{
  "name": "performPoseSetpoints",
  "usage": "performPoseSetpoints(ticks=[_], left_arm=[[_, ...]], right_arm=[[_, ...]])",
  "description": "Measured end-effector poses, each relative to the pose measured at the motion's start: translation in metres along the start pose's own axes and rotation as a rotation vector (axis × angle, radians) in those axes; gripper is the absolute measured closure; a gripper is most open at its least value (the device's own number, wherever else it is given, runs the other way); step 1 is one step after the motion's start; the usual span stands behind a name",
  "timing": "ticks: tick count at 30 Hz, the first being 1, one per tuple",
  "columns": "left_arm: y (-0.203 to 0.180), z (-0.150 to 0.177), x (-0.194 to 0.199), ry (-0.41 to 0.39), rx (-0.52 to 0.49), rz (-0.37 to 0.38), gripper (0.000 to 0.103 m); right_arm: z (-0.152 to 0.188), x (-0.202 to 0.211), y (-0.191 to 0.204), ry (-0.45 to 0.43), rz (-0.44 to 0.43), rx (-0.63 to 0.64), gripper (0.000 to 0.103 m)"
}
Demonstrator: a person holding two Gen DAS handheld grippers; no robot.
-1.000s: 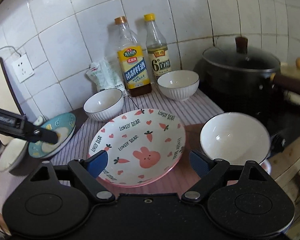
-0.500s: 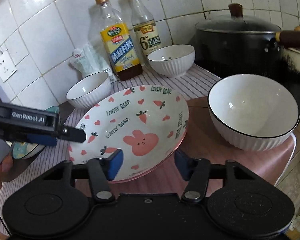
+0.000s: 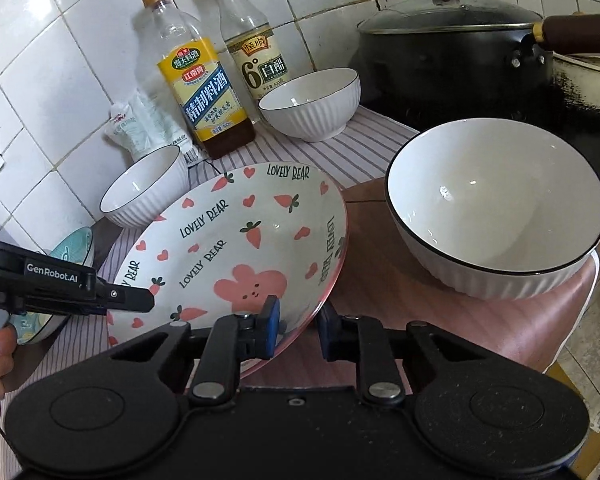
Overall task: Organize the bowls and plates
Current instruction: 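Lift and carry the bunny bowl toward the blue plate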
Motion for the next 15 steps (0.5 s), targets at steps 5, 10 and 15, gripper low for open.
performPoseSetpoints(ticks=[5,10,15], left_arm=[[0.0053,-0.0018,-0.0029,0.007,0.053,0.032,0.083],[0.0018,-0.0018,-0.0012,0.011,0.048,0.024,0.083],[-0.0006,-0.0049,0.0046,0.054,0.025,0.013,0.083]], right_arm=[[0.0003,-0.0029,-0.0032,-0.013,-0.019,-0.006,0.078],[-0.0050,-0.0047,-0.0025,0.009,-0.024,0.023,0.078],[-0.0096,-0.0010,-0.0014,0.051,-0.053,0.071,0.078]])
Point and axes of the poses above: each gripper's, at about its wrist camera, not at the fingertips, and x roughly against the way its jaws point, y to its left, z to its underside, the point moved 1 cm from there along -x, roughly the way its jaws point, and after that the axes turned 3 degrees about -x, right-handed, at the moved point
